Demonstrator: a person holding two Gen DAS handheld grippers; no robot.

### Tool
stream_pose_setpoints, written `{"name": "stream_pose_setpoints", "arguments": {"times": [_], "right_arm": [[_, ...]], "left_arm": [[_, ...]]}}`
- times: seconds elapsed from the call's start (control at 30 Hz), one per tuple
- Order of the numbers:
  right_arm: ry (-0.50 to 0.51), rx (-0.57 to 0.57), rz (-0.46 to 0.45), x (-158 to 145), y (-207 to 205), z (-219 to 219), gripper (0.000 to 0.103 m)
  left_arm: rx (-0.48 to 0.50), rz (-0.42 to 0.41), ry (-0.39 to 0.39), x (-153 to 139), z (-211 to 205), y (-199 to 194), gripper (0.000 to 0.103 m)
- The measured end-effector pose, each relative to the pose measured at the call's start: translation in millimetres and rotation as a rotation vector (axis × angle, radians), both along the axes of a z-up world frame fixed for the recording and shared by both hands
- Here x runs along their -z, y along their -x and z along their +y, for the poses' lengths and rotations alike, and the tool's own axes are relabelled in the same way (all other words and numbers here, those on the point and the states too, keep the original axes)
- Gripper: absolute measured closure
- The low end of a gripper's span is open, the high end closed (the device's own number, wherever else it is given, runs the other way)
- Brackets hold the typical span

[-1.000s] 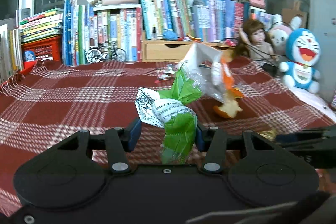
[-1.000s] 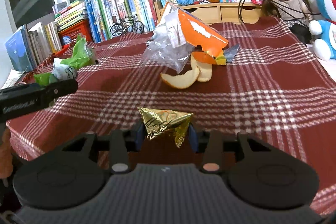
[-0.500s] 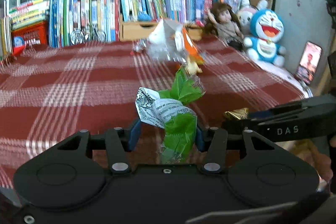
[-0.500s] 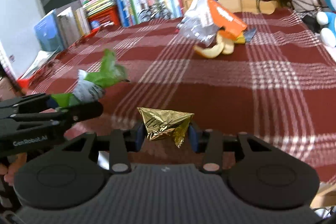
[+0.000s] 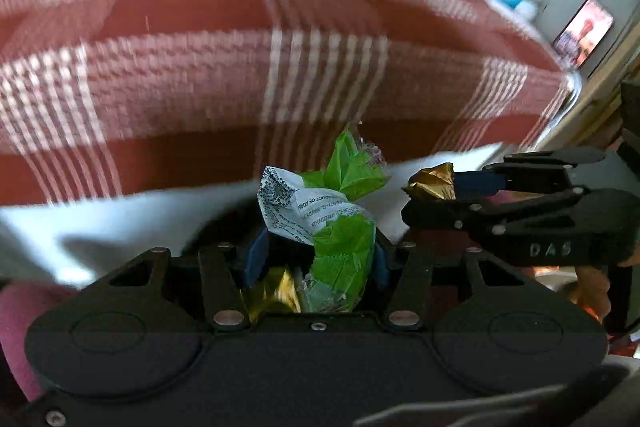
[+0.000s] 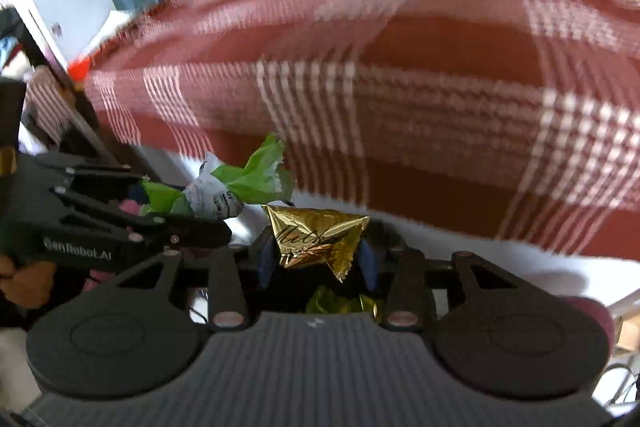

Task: Collect trash
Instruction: 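Carry both wrappers off the table edge down over the black bin, then open both tools to drop the two wrappers into the bin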

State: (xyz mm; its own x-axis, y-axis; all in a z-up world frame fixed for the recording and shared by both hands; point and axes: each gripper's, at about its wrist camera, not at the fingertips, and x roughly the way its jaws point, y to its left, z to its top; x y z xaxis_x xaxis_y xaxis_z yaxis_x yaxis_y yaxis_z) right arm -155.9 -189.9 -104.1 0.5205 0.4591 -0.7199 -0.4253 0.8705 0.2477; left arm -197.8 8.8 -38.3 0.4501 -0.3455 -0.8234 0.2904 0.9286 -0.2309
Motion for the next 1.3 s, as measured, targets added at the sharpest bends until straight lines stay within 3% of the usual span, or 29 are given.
{"name": "stream_pose_setpoints", "arguments": {"times": [0.3,0.57,0.77,1.1,1.3], "right_arm": [[0.066,-0.032,0.106,47,-15,11,0.054],[0.092,-0.040,0.153,67,-24,11,0.053],[0.094,-0.039,0.160,68,-27,10,0.048],[0.086,-0.028,0.160,67,-27,9,0.030],[0.083,-0.019,0.154,64,-28,9,0.024]], "left_arm": [[0.030,0.115,-0.093,40,-6,-22,0.053],[0.030,0.184,-0.121,67,-7,-31,0.052],[0.034,0.192,-0.129,80,-5,-30,0.050],[0.032,0.189,-0.140,74,-7,-29,0.029],[0.049,0.152,-0.141,63,-9,-27,0.024]]}}
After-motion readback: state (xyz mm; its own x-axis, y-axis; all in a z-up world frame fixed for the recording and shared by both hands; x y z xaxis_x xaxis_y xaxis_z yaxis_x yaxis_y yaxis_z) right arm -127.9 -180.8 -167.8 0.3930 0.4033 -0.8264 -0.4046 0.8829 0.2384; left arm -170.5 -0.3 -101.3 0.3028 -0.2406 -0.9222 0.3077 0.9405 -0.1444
